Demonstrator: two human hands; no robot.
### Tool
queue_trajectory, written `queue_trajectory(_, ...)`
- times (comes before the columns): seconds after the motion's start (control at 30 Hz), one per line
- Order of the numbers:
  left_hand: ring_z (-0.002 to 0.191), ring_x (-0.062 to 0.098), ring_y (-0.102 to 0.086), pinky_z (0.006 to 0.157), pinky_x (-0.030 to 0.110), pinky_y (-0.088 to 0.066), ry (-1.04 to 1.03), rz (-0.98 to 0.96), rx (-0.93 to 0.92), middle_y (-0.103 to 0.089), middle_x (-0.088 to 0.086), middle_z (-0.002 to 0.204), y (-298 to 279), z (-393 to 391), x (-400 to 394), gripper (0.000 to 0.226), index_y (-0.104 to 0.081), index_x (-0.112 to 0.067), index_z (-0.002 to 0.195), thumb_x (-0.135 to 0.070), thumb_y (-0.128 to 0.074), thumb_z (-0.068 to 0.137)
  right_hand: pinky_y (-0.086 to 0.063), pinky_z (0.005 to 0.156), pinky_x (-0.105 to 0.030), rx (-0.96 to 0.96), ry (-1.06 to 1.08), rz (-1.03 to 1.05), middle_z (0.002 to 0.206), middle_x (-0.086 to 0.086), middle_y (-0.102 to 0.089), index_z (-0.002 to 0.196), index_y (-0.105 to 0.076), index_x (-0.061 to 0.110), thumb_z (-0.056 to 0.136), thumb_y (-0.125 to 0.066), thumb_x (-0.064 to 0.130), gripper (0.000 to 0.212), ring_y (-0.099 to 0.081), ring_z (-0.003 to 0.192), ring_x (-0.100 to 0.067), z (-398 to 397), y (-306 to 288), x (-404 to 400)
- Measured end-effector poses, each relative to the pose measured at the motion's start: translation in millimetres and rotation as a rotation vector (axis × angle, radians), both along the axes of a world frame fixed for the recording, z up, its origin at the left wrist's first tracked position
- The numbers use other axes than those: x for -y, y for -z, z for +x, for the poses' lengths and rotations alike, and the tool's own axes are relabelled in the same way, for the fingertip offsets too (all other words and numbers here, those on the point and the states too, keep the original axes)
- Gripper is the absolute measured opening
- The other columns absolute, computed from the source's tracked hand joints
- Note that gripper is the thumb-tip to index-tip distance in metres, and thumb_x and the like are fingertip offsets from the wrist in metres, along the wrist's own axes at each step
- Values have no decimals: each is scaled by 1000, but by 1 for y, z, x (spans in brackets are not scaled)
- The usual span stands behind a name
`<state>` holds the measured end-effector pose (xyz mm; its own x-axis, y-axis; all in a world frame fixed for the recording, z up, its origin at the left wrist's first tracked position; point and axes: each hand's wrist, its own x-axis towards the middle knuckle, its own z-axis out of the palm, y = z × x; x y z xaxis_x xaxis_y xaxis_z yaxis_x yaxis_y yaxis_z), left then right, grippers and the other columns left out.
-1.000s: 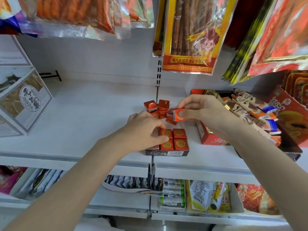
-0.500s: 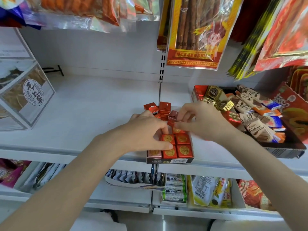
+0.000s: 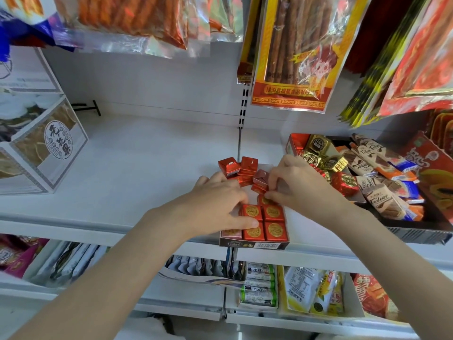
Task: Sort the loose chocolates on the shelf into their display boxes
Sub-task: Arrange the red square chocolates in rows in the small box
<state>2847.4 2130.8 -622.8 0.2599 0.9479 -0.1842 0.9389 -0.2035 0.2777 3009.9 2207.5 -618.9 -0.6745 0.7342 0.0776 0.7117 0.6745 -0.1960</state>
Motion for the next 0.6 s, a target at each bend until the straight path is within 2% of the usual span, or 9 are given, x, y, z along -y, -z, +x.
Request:
queue_trajectory(0.1, 114, 9, -34, 97, 30, -27, -32, 23, 79, -49, -8, 121, -3, -2, 2, 47, -54, -24, 119, -55, -45, 84, -31, 73, -24, -126, 47, 31, 89, 4, -46, 84, -57, 17, 79, -67, 29, 16, -41, 92, -15, 1, -6, -5)
queue_trajectory(0.17, 114, 9, -40, 102, 34, -31, -86, 84, 180, -52, -9, 119, -9, -7, 4, 42, -56, -24, 116, -51, -44, 85, -28, 71, -24, -140, 54, 53, 87, 5, -52, 88, -59, 15, 80, -66, 32, 20, -39, 91, -14, -5, -7, -8)
queue_trajectory(0.3, 106, 9, -46, 94, 28, -37, -173, 216, 224, -55, -7, 109, -13, -26, 5, 22, -60, -25, 106, -35, -50, 89, -43, 71, -26, -83, 10, 42, 91, -4, -60, 89, -59, 11, 81, -67, 26, 19, -50, 88, -18, -19, 3, -10)
queue_trajectory(0.37, 102, 9, -48, 89, 26, -38, -184, 185, 232, -54, -6, 107, -12, -32, 6, 18, -62, -27, 103, -32, -55, 87, -45, 63, -18, -153, 45, 10, 89, 0, -62, 91, -57, 15, 82, -64, 23, 14, -56, 77, -11, -18, -9, -10)
queue_trajectory(0.43, 100, 7, -49, 89, 26, -39, -175, 138, 246, -52, -7, 106, -11, -35, 8, 19, -62, -28, 103, -33, -58, 85, -44, 57, -11, -285, 91, -133, 81, 8, -61, 91, -54, 21, 81, -63, 27, 14, -57, 71, -2, -14, -24, -4)
queue_trajectory(0.5, 99, 7, -51, 91, 28, -40, -158, 102, 248, -53, -9, 103, -8, -36, 8, 22, -62, -27, 104, -33, -60, 83, -48, 58, -13, -446, 70, -401, 78, 6, -66, 90, -57, 20, 78, -60, 21, 12, -61, 69, -3, -17, -31, 6)
queue_trajectory(0.6, 96, 10, -53, 90, 33, -43, -157, 78, 252, -55, -9, 96, -5, -34, 7, 23, -62, -23, 102, -32, -64, 81, -46, 60, -12, -413, -64, -524, 80, -5, -69, 91, -62, 12, 81, -55, 1, 16, -60, 61, -3, -31, -17, 15)
